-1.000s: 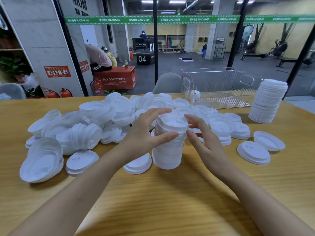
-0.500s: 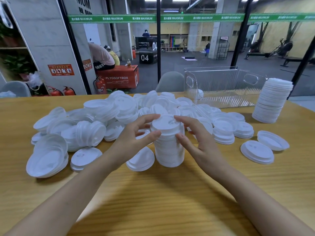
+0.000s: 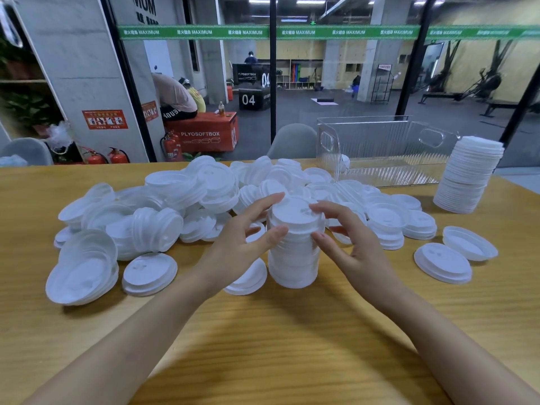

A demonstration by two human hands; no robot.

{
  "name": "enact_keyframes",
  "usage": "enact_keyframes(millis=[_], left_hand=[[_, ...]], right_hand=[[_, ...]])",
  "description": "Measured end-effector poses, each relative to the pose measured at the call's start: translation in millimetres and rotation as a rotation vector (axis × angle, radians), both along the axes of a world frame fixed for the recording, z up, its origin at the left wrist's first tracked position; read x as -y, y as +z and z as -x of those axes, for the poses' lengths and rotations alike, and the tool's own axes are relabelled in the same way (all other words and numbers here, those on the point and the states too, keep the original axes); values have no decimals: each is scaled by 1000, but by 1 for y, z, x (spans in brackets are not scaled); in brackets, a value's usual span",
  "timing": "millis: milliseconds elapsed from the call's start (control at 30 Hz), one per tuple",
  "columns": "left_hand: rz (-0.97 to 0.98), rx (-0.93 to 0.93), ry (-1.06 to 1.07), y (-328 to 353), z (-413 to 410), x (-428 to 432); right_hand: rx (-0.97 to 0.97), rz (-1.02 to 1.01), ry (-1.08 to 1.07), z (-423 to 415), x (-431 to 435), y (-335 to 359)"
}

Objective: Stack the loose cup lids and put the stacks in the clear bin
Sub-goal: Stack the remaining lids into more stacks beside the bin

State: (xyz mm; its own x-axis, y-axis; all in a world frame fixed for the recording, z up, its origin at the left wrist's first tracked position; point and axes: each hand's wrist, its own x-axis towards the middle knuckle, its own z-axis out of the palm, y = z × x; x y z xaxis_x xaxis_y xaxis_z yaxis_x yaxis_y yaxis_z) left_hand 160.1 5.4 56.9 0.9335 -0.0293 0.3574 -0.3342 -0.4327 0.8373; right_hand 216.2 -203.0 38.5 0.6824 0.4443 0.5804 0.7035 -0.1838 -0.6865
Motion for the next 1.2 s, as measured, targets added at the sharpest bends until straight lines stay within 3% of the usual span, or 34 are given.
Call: enact_keyframes(millis=[233,633,1033,1200], left_hand=[[-110,-8,71,1,6,-19],[-640,-148,94,-34,28,-71],[-642,-134,88,-37,29,-69],[-331,-50,224,-18,31,-62]], right_hand=[[-5,-7,4,2,2,1],[79,12,-29,1,5,1],[82,17,-25,1,6,0],[110,29,-33,1,5,0]])
